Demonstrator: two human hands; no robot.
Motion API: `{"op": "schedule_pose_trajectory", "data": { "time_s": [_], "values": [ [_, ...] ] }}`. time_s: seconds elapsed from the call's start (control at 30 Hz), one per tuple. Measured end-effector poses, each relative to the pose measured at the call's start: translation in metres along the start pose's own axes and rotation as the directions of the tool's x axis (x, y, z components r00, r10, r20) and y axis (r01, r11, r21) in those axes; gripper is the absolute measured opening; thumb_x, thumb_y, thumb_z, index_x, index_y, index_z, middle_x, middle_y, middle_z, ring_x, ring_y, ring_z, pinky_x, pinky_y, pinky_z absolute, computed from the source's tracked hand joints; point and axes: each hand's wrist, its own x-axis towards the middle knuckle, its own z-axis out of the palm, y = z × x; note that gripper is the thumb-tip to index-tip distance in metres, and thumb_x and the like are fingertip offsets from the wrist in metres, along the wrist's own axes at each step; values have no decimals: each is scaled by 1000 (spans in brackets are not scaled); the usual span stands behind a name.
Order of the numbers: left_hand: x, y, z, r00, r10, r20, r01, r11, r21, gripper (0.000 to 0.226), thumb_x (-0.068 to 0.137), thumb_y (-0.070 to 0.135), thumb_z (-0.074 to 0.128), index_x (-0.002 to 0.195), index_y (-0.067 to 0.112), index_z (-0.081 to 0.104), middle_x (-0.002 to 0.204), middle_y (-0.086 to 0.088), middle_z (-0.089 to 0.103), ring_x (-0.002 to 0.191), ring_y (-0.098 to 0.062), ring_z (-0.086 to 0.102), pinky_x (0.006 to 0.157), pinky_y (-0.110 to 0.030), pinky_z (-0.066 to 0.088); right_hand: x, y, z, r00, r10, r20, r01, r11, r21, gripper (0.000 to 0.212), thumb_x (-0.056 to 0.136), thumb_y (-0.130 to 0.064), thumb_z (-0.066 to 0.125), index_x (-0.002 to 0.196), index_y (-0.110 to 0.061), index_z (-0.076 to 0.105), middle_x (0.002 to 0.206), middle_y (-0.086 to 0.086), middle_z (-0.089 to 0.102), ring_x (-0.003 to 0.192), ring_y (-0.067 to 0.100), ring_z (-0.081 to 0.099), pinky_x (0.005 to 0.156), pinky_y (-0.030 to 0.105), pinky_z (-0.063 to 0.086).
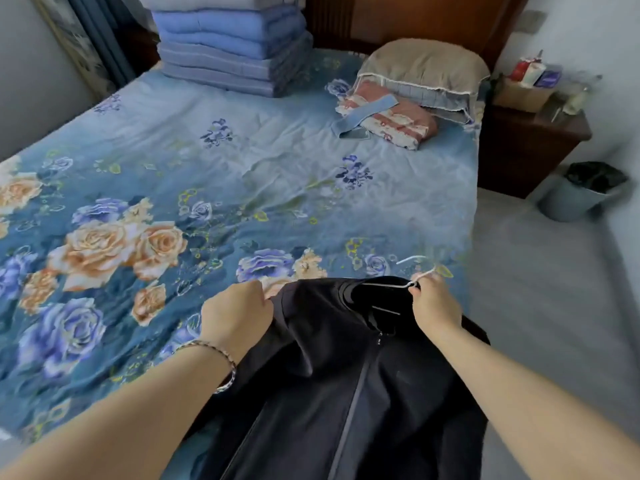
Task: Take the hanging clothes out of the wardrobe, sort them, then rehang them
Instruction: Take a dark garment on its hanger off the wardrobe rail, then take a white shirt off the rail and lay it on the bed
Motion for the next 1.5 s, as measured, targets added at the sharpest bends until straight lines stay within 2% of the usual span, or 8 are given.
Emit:
{"op": "schedule_pose_trajectory", "data": {
  "time_s": [0.27, 0.63, 0.7, 0.87, 1.03, 1.17, 1.3, 1.5],
  "values": [
    [117, 15, 107, 991, -57, 120, 49, 996, 69, 22, 92, 18, 38, 100, 14, 58, 104, -6, 63, 96, -29, 61, 68, -26, 35, 129, 9, 119, 966, 244, -88, -218, 949, 229, 13, 91, -12, 46, 83, -13, 56, 87, 22, 67, 85, 40, 65, 72, 41, 51],
    [194, 0, 197, 966, -128, 227, 100, 986, 131, 20, 89, 20, 40, 99, 19, 58, 103, -4, 63, 99, -30, 58, 88, -35, 45, 238, 21, 210, 991, 119, 53, -129, 950, 283, 27, 91, -2, 45, 108, -2, 66, 99, 20, 68, 85, 18, 70, 80, 26, 48],
    [194, -2, 197, 967, -113, 227, 81, 986, 148, 21, 90, 20, 40, 100, 18, 58, 101, -3, 63, 98, -28, 58, 85, -33, 45, 238, 16, 212, 990, 89, 110, -112, 968, 223, 29, 93, -2, 43, 112, 2, 64, 111, 23, 65, 102, 31, 62, 85, 30, 43],
    [181, -10, 179, 956, -83, 282, 33, 983, 178, 23, 92, 21, 39, 104, 15, 58, 105, -5, 61, 98, -27, 57, 76, -30, 40, 206, -1, 197, 982, 30, 187, -66, 980, 186, 29, 90, -3, 44, 106, -4, 67, 121, 13, 60, 110, 30, 55, 91, 26, 38],
    [147, -22, 140, 918, -65, 391, -8, 983, 184, 31, 95, 26, 36, 120, 17, 52, 123, -3, 54, 111, -24, 54, 89, -33, 45, 148, -37, 163, 795, -79, 602, 94, 996, 6, 24, 89, -9, 45, 68, -12, 55, 74, 7, 56, 77, 20, 53, 69, 25, 41],
    [102, -43, 81, 932, -72, 354, 23, 990, 141, 30, 98, 28, 33, 122, 19, 50, 125, 1, 56, 114, -22, 55, 83, -29, 39, 86, -92, 112, 672, -166, 721, 336, 937, -97, 19, 91, -11, 41, 81, -8, 57, 89, 7, 58, 80, 22, 52, 63, 25, 41],
    [38, -93, 15, 944, -135, 300, 121, 990, 67, 23, 95, 23, 36, 109, 17, 53, 101, 0, 56, 100, -23, 57, 72, -27, 37, 3, -173, 62, 619, -301, 725, 551, 825, -128, 33, 94, -14, 37, 113, -3, 62, 116, 12, 62, 108, 29, 57, 92, 35, 47],
    [-112, -205, -83, 969, -218, 117, 222, 975, -22, 15, 94, 23, 39, 96, 19, 53, 94, -3, 57, 89, -20, 58, 75, -26, 41, -167, -318, -3, 529, -550, 646, 770, 631, -93, 33, 93, -16, 41, 118, -7, 60, 122, 14, 60, 114, 31, 56, 81, 33, 51]
  ]
}}
